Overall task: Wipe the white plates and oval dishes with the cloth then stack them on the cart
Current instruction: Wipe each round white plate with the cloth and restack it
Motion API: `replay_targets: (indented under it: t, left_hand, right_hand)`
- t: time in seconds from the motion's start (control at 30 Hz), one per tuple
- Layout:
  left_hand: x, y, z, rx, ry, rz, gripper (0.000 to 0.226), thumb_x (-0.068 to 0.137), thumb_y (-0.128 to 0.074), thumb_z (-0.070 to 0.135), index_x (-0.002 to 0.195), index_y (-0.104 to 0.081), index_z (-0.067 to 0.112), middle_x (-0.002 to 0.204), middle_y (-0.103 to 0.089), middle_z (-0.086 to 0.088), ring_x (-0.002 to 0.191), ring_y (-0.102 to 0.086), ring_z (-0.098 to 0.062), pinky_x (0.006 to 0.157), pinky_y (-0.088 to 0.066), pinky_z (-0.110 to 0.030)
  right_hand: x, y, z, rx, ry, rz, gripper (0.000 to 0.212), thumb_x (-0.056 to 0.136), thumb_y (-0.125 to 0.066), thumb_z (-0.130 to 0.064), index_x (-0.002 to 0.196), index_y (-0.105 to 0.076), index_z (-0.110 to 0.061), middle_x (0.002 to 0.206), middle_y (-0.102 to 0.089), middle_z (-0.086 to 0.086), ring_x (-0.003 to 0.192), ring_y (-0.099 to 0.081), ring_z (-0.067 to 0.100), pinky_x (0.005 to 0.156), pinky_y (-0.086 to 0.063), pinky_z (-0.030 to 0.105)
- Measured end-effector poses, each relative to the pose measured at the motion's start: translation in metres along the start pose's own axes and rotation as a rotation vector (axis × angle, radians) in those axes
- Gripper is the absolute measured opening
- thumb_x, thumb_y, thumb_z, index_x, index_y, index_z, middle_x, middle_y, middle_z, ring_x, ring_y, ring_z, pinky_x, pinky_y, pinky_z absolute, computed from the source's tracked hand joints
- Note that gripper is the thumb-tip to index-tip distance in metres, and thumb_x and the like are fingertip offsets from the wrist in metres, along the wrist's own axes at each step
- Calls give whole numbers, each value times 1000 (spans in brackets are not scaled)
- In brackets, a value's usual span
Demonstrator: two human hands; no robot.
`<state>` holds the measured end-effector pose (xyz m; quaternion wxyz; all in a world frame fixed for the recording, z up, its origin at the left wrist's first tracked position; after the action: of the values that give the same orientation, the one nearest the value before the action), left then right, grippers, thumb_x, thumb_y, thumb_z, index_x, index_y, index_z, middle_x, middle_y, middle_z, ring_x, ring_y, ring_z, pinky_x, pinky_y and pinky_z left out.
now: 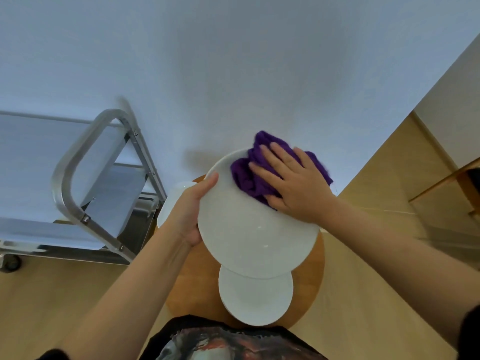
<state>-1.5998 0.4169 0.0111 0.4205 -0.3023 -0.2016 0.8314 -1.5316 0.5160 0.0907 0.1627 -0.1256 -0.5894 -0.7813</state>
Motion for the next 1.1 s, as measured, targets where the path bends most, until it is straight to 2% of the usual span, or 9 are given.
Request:
replay_targets:
  t: [0.13, 0.2, 0.3, 0.47, 0.57, 0.67, 0.77, 0.97, 1.1]
  left_hand:
    - [3, 6, -2, -41, -35, 58, 49, 76, -58, 40, 113, -68, 10, 111, -68, -15, 98, -65, -32, 94, -47, -48]
    - [3, 0, -10, -43, -14, 37, 41, 76, -58, 42, 100, -75, 14, 106, -71, -12, 93, -69, -28, 87, -49, -45]
    - [4, -7, -21, -77, 8, 15, 46, 79, -56, 43, 110, -71, 14, 110, -70, -12, 98, -68, -27, 82, -54, -41]
    - [8, -5, -17, -179, -17, 110, 35, 71, -66, 37, 82, -78, 6, 90, -74, -13, 81, -72, -26, 63, -58, -34]
    - [8, 14, -7, -141, -51, 198, 51, 65, -70, 42, 97, -73, 3, 98, -73, -16, 88, -71, -31, 71, -57, -39]
    - [7, 22, 0, -155, -54, 180, 44, 68, -68, 41, 92, -76, 5, 98, -73, -17, 85, -71, -32, 65, -58, -39]
    - [7, 20, 8, -96, -31, 99, 38, 74, -60, 39, 93, -76, 10, 91, -74, -13, 78, -72, -29, 59, -57, -36]
    - [8, 32, 21, 61, 16, 122, 33, 81, -59, 35, 103, -66, 11, 83, -72, -8, 71, -70, -23, 59, -57, -32]
    - [9, 51, 20, 70, 112, 193, 41, 85, -58, 46, 103, -71, 11, 90, -74, -9, 78, -72, -24, 60, -57, -35]
  right_hand:
    - [-27, -15, 8, 58, -572, -72, 62, 83, -34, -36, 140, -45, -13, 145, -40, 21, 133, -38, 41, 100, -33, 64]
    - [-41, -30, 0, 193, -796, -136, 69, 83, -20, -48, 149, -20, -25, 155, -21, 17, 143, -18, 37, 108, -14, 62]
    - [-52, -52, -22, 445, -975, -197, 74, 77, 1, -64, 147, 7, -41, 160, 4, 4, 145, 9, 24, 111, 7, 55]
    - [-27, -38, -81, 650, -696, -172, 65, 84, -9, -60, 148, -4, -46, 160, 3, -7, 143, 16, 8, 111, 12, 49]
    - [-31, -36, -99, 749, -529, -210, 61, 89, -21, -61, 147, -11, -45, 159, -1, -12, 138, 20, -2, 112, 11, 41]
    - [-44, -26, -105, 670, -330, -169, 62, 85, -54, -53, 141, -39, -31, 152, -33, -3, 143, -19, 15, 109, -24, 43]
    - [-65, -12, -103, 461, -146, 26, 46, 76, -71, -26, 120, -60, -19, 124, -63, 6, 114, -60, 24, 86, -50, 39]
    - [-85, 2, -73, 238, -32, 188, 15, 77, -70, -16, 91, -75, -15, 89, -73, 3, 80, -69, 20, 78, -51, 35]
    - [-77, 18, -76, 425, -77, 156, 28, 63, -85, -18, 89, -74, -12, 77, -71, 1, 71, -67, 15, 69, -51, 26]
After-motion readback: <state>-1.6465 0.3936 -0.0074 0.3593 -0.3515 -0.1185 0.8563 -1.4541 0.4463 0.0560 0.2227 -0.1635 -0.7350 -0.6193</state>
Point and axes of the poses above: each hand's wrist, its own x-axis towards the middle knuckle, its own y-axis out of the back of the hand, z = x × y, the point moved 10 cm from there along x, towards the middle knuckle
